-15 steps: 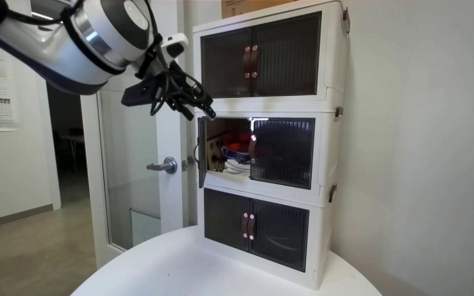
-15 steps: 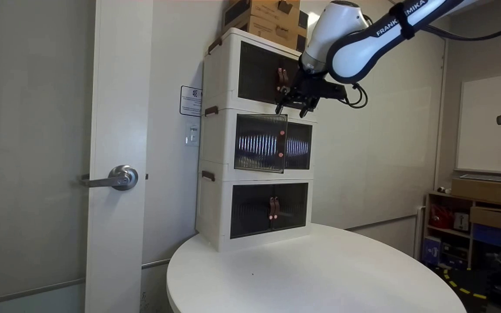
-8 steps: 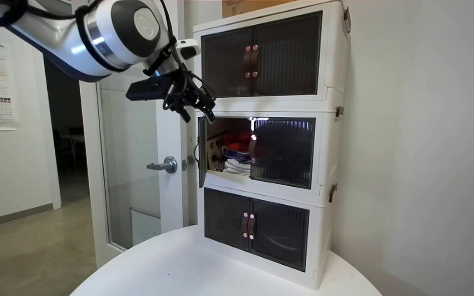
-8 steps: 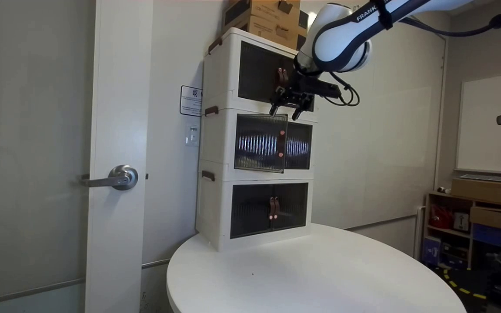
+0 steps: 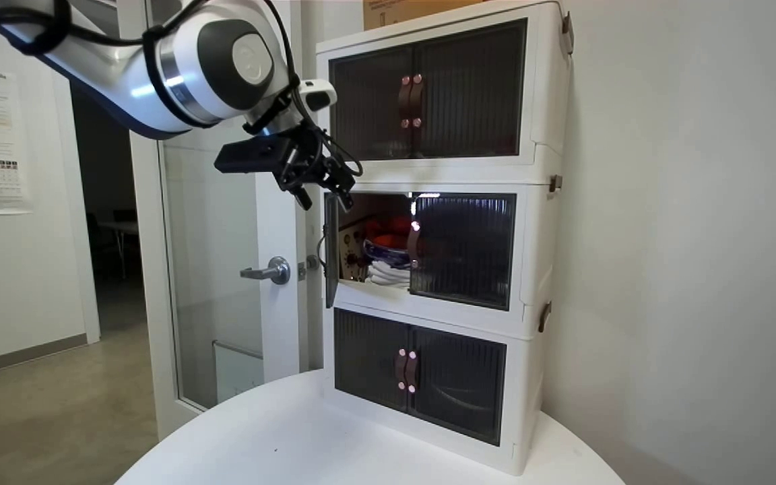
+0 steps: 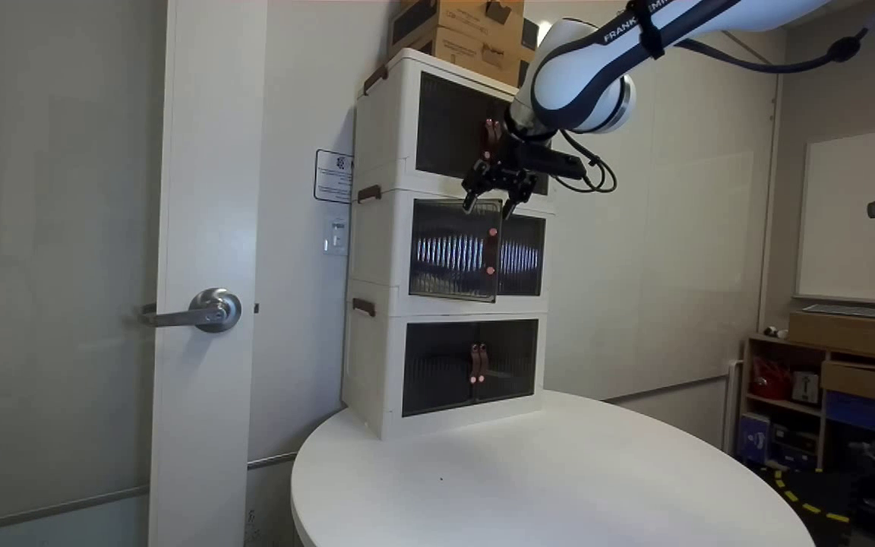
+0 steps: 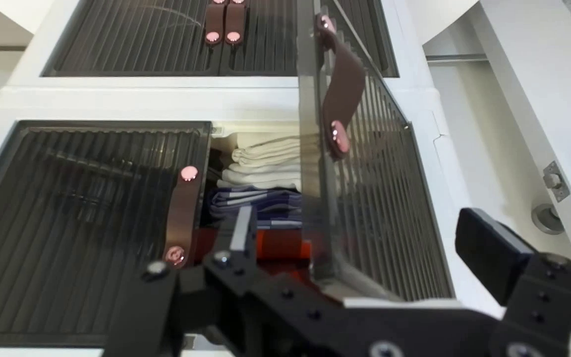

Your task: Open the middle drawer.

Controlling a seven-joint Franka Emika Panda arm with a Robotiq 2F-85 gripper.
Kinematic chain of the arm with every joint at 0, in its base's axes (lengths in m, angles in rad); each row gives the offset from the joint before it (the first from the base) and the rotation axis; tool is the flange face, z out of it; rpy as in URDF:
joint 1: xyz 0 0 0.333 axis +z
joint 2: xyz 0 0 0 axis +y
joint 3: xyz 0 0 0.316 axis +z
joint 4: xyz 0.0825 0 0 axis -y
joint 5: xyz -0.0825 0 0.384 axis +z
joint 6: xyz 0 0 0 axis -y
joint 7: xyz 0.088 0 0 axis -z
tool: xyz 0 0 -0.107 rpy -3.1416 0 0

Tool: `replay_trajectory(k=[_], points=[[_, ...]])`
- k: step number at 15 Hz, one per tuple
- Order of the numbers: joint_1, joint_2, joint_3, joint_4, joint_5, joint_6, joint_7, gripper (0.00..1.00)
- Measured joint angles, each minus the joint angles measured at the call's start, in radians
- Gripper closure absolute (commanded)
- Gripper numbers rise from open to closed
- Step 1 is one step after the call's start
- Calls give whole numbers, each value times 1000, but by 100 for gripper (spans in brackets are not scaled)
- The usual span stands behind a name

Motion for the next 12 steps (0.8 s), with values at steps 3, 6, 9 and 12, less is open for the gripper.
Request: replay_trajectory(k=[3,6,9,12], points=[[21,5,2,0,0,-30,0,0],[40,2,5,0,0,-35,0,0],[52,-3,7,0,0,-35,0,0],[58,-6,9,0,0,-35,0,0]])
